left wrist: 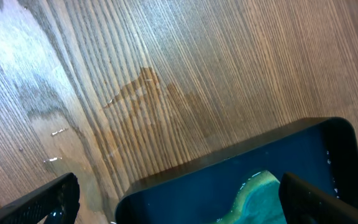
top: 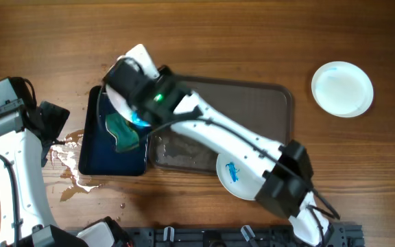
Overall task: Clean dirty plates on tray and stack at the side
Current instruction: 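Lift the cleaned plate with the right gripper and carry it right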
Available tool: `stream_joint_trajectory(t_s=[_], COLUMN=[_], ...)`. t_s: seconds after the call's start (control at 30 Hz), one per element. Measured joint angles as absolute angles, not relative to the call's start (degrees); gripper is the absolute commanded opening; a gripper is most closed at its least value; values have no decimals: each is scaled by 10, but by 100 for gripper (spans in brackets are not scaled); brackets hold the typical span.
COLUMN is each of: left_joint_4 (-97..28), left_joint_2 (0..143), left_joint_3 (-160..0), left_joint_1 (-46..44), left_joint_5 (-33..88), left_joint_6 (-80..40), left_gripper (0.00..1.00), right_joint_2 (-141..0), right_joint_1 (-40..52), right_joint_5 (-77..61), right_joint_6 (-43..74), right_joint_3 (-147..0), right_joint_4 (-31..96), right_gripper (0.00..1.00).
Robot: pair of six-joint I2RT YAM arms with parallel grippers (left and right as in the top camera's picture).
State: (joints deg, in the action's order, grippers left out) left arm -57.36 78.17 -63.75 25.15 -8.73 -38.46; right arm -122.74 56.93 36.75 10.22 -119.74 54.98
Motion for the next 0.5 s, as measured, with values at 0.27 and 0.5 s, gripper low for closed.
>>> stream_joint_trajectory(t_s=[0.27,0.5], left_joint_4=[-573,-573], left_joint_2=[782,782], left_joint_3=[-637,-637], left_joint_1=[251,251], left_joint_5=[-87,-87], left_joint_6=[-385,-387], left_gripper=[100,100], right_joint_2=[-1228,-1235], right_joint_1=[660,674], right_joint_5=[577,605], right_joint_6=[-166,-363], right_joint_3=[-1197,-1194], right_joint_4=[343,262], right_gripper=[5,5])
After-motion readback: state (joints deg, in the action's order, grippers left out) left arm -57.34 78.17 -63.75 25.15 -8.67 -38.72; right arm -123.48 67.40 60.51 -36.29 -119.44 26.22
